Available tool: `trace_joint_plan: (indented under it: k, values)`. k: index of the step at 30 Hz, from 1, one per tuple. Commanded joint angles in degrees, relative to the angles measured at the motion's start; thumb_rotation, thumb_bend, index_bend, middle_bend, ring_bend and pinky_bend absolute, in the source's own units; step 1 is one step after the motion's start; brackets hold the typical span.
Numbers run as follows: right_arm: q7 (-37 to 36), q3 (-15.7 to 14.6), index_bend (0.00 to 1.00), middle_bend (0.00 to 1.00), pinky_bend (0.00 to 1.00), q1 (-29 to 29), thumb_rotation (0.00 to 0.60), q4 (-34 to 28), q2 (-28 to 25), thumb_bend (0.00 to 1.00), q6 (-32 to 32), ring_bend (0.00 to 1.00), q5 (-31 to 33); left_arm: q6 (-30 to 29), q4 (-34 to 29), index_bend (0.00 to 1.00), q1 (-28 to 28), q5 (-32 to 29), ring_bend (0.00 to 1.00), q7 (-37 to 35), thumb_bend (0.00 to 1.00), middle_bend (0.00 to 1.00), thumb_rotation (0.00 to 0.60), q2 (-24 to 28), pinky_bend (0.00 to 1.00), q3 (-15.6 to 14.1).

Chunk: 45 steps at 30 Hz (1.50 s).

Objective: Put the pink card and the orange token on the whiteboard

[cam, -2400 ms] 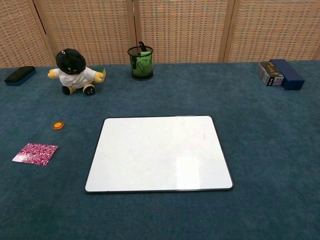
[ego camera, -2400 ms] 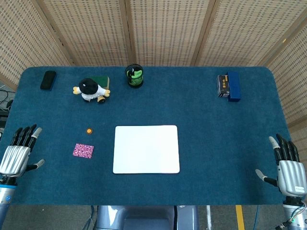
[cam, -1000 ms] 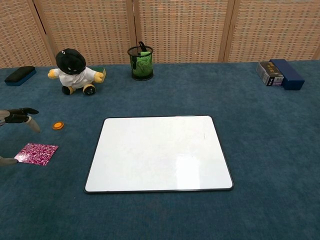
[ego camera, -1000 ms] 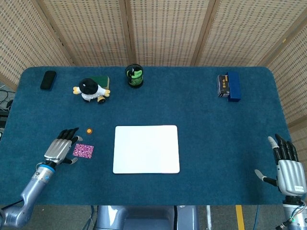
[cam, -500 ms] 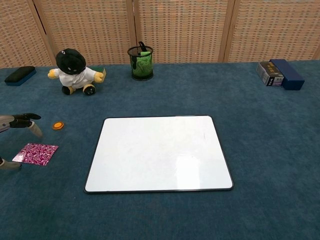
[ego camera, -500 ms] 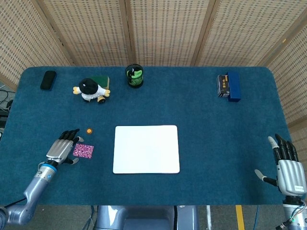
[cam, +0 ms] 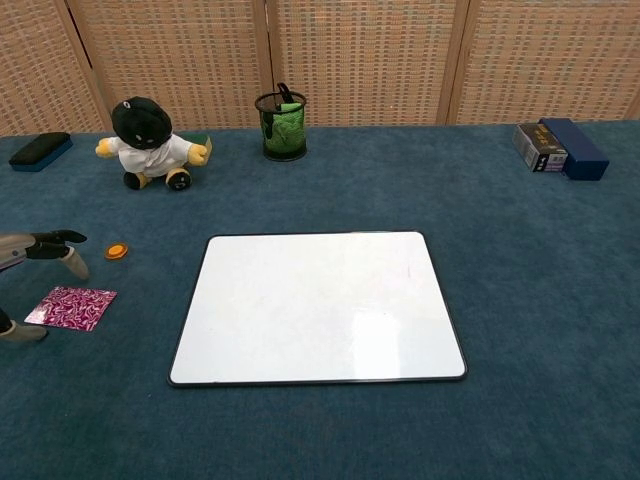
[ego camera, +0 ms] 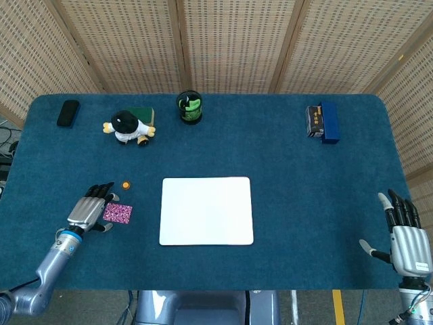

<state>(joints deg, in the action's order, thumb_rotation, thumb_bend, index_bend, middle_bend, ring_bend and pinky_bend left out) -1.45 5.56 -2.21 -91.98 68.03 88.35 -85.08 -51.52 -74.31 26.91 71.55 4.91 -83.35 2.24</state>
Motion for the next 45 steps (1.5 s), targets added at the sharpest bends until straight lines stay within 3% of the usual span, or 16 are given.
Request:
trace_joint_plan:
  k: [1, 16, 45]
  values:
    - [0.0, 0.0, 0.00, 0.00, 0.00, 0.0, 0.600, 0.0, 0.0, 0.00, 0.0, 0.00, 0.0, 0.4, -0.1, 0.31, 0.2, -0.4, 0.00, 0.4, 0.25, 0.00, 0.600, 0.0, 0.00, 0.0]
    - [0.0, 0.0, 0.00, 0.00, 0.00, 0.0, 0.600, 0.0, 0.0, 0.00, 0.0, 0.00, 0.0, 2.0, -1.4, 0.37, 0.9, -3.4, 0.00, 2.6, 0.27, 0.00, 0.600, 1.0, 0.00, 0.4]
    - [0.0, 0.0, 0.00, 0.00, 0.00, 0.0, 0.600, -0.1, -0.1, 0.00, -0.1, 0.00, 0.1, -0.2, -6.5, 0.37, 2.0, -3.4, 0.00, 3.7, 0.27, 0.00, 0.600, 3.8, 0.00, 2.0]
